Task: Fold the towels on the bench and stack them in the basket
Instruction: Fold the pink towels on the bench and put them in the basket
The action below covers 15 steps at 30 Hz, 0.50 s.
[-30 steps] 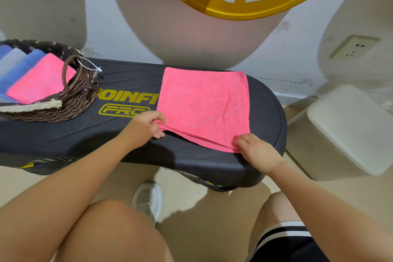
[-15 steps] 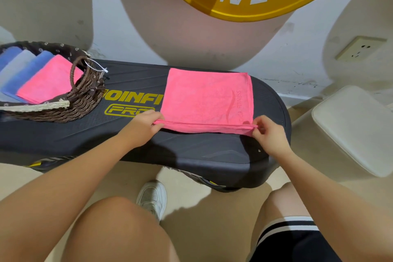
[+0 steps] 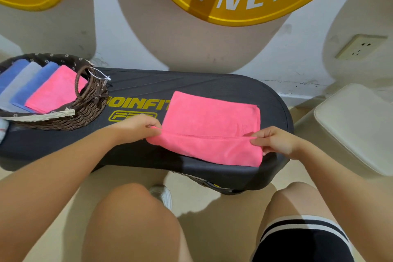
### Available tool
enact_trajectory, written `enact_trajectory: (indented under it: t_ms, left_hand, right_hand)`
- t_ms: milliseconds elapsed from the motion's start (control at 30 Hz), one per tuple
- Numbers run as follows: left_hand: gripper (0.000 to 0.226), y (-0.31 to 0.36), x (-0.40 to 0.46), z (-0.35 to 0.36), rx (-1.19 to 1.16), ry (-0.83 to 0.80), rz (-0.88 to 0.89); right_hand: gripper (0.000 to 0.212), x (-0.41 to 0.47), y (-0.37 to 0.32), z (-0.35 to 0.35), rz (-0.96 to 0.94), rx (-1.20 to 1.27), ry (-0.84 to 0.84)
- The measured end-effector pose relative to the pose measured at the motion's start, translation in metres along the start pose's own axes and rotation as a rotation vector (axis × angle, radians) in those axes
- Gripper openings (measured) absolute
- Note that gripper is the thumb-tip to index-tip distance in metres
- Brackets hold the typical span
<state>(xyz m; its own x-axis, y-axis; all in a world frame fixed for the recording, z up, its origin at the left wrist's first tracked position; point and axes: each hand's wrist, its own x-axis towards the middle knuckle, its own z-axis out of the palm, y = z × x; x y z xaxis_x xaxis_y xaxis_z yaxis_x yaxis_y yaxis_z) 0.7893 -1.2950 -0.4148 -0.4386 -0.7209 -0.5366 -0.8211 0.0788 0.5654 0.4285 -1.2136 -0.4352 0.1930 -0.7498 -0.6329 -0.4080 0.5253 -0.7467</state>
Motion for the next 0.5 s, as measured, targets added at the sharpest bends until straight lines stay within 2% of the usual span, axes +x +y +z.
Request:
enact_trajectory:
  t_ms: [67, 200, 300, 367, 500]
  left_hand:
    - [0.014, -0.001, 0.015, 0.0, -0.024, 0.137, -0.008]
    - [0.021, 0.007, 0.048, 0.006, -0.266, 0.411, 0.021]
    - [0.024, 0.014, 0.077, 0.014, -0.436, 0.493, 0.012]
    - [0.028, 0.013, 0.097, 0.018, -0.431, 0.515, -0.005]
    - [0.029, 0.006, 0.13, 0.019, -0.19, 0.639, -0.016]
  right_hand:
    - [0.02, 0.009, 0.0, 0.0, -0.049, 0.073, 0.116]
    - [0.021, 0.035, 0.001, 0.001, -0.03, 0.272, 0.381]
    - [0.027, 0.053, 0.0, 0.001, 0.018, 0.338, 0.529]
    - [0.025, 0.064, -0.001, -0.004, 0.04, 0.177, 0.625]
    - [0.031, 0.079, -0.005, -0.014, 0.088, -0.267, 0.756]
